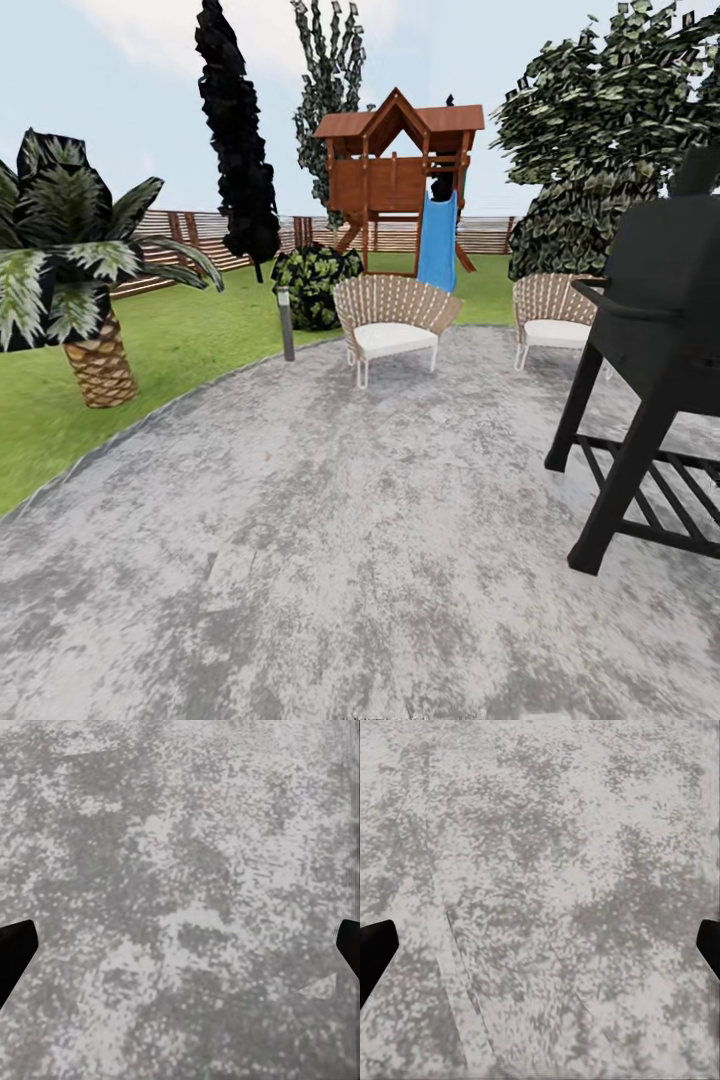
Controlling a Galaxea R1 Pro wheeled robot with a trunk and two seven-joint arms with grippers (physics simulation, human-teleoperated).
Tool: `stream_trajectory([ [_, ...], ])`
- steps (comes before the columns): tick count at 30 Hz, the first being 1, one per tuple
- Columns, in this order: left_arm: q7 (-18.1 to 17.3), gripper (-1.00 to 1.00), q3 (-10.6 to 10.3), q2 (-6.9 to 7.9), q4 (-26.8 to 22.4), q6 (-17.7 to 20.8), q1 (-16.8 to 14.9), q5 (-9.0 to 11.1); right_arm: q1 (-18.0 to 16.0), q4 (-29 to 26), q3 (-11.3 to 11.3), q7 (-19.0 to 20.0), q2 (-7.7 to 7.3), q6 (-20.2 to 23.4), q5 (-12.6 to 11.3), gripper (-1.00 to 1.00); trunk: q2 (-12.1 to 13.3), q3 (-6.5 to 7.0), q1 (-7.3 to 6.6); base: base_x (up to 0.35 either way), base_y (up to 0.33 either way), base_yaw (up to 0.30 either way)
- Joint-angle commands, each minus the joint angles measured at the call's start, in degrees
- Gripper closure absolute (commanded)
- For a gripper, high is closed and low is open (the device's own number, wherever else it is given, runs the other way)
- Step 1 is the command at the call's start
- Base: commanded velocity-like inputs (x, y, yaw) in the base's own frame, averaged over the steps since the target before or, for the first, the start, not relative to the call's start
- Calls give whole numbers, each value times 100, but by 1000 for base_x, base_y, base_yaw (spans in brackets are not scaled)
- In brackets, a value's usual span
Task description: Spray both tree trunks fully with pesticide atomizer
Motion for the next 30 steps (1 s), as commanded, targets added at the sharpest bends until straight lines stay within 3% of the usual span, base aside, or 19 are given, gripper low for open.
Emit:
stream_trajectory([
  [1,-1,-100,5,0,2,-18,-2,1,-5,6,-1,-4,0,-20,3,-100,-44,-27,22,0,0,-266],
  [30,-1,-100,5,0,2,-18,0,1,-5,6,8,-4,7,-24,10,-100,-1207,-641,659,0,0,-265],
])
